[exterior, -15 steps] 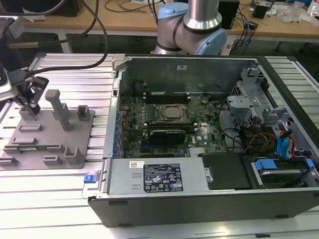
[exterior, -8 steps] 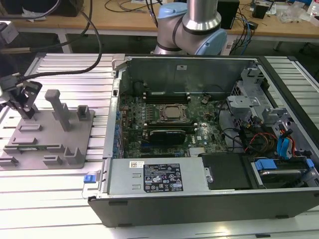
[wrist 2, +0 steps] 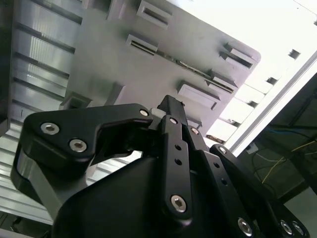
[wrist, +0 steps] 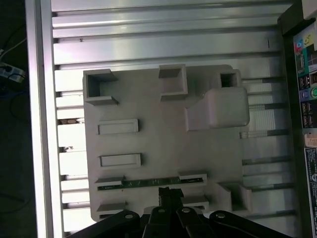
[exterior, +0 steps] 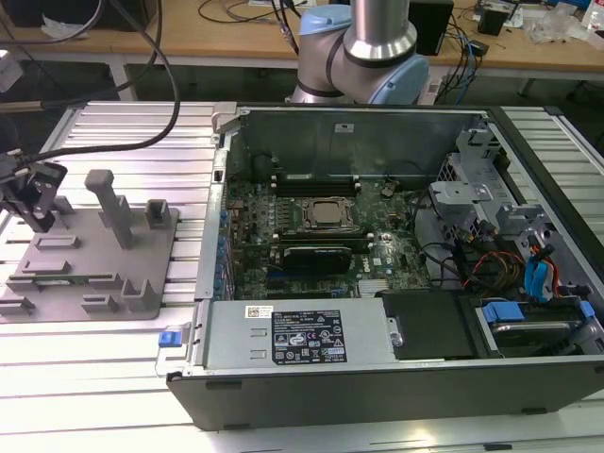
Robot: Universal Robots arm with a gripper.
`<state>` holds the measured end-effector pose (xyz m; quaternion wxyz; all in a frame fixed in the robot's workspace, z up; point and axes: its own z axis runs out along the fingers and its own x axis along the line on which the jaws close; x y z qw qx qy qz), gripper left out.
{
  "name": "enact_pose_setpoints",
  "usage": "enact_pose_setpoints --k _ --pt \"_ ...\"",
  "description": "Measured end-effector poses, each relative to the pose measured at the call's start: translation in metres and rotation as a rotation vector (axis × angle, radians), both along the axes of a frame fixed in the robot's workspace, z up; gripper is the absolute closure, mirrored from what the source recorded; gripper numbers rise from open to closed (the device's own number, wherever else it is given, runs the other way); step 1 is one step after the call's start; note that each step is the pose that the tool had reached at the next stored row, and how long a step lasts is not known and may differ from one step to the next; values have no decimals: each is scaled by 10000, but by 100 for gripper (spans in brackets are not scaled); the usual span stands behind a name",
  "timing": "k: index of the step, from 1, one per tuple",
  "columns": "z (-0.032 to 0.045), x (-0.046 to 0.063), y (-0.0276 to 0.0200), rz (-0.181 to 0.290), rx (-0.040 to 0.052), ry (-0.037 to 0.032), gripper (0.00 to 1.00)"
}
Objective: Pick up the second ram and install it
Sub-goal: 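Reach for the second ram, then pick up the second ram and move it above second insertion slot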
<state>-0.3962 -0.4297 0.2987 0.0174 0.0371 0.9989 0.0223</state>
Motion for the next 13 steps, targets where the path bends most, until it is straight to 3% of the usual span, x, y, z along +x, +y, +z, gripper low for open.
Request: enact_pose_setpoints --k 13 --pt "-13 -13 0 0 0 0 92"
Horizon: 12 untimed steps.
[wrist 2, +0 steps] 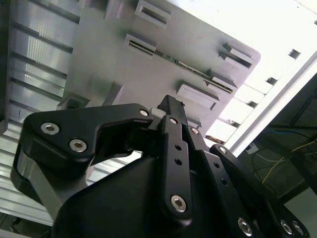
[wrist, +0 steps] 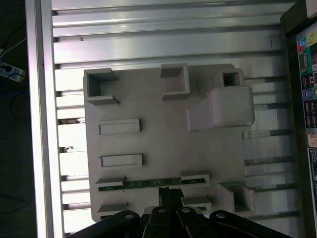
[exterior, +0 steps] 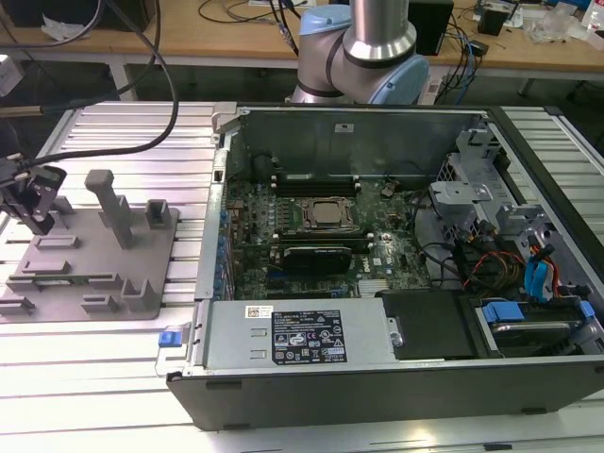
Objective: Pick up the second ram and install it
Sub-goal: 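Pick up the second ram and move it above second insertion slot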
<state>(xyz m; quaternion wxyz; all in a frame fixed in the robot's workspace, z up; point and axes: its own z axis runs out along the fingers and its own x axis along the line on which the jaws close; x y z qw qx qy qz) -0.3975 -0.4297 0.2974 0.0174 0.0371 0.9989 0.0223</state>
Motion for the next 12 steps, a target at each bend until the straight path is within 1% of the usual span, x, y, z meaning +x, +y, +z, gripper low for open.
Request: enact_pose_setpoints --k 3,4,5,7,8,12 --pt "0 -1 0 16 0 0 92" --pt "-1 -2 0 186 -1 2 92" --pt "-6 -2 0 595 -13 0 92" --pt "-11 -1 0 995 -34 0 92" --pt "-16 -1 0 1387 -48 1 92" --pt "-42 -1 0 3394 -100 -1 92"
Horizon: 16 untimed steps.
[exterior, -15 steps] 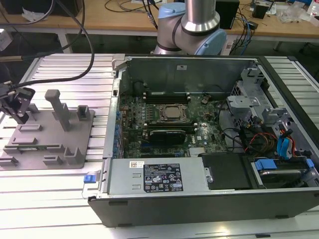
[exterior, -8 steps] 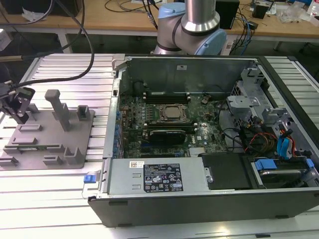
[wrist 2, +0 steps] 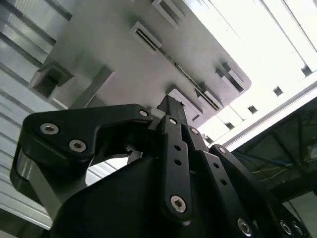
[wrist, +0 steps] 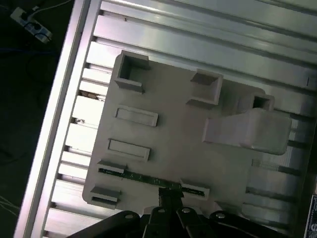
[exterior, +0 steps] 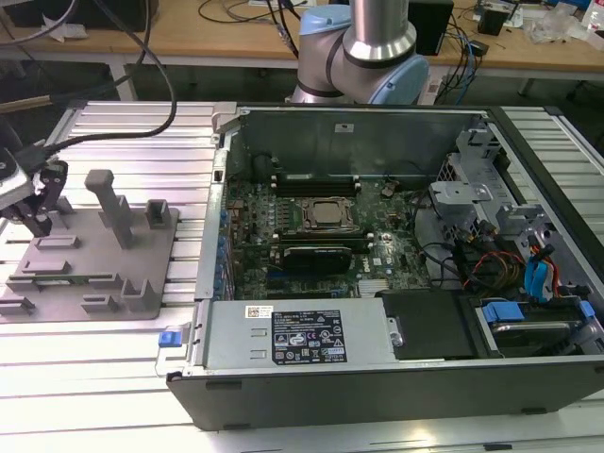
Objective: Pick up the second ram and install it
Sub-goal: 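Pick up the second ram and move it above second insertion slot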
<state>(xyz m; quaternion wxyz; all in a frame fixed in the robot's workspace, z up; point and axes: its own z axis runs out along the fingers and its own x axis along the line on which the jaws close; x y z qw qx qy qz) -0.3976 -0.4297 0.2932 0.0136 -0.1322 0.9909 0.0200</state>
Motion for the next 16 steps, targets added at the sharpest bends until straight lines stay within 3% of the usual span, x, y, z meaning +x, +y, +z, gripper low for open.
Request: enact_pose_setpoints --k 6,11,16 --pt "-25 1 -1 2449 -83 2 92" --pt "-32 0 0 4201 -175 6 92" --pt "-36 0 0 5259 -198 1 92"
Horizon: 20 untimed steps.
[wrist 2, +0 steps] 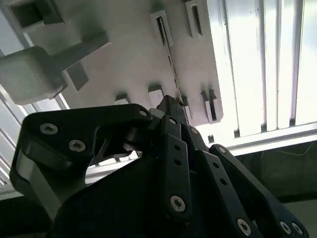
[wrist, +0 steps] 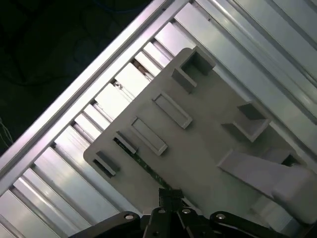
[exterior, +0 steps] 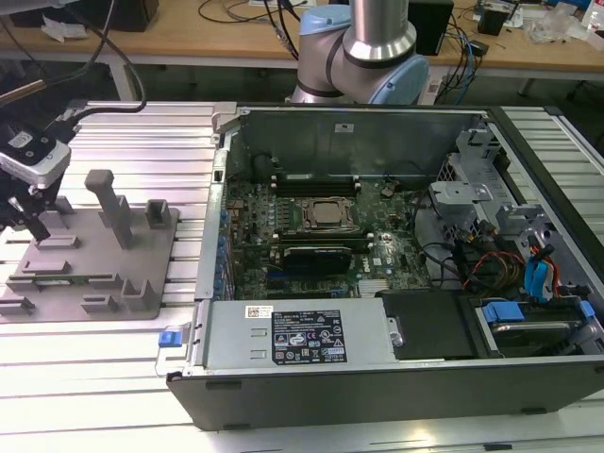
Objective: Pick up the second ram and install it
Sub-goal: 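Pick up the second ram and move it above second insertion slot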
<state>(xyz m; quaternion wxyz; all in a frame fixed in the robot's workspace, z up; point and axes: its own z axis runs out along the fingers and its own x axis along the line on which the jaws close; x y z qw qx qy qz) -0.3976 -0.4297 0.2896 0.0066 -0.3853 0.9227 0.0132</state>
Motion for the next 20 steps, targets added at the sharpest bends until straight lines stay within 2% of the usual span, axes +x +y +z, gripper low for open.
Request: enact_pose_setpoints --k 1,3,6,9,11,18,20 --pt "-1 0 0 190 -4 0 92" --pt "-3 0 0 948 -15 1 92" --pt "-7 0 0 1673 -21 0 92" --pt "-13 0 0 2866 -26 -1 92" --pt "-17 0 0 3466 -26 -2 92" --pt "-32 0 0 4813 -25 -5 92" --pt "-43 0 0 5422 -26 -4 92"
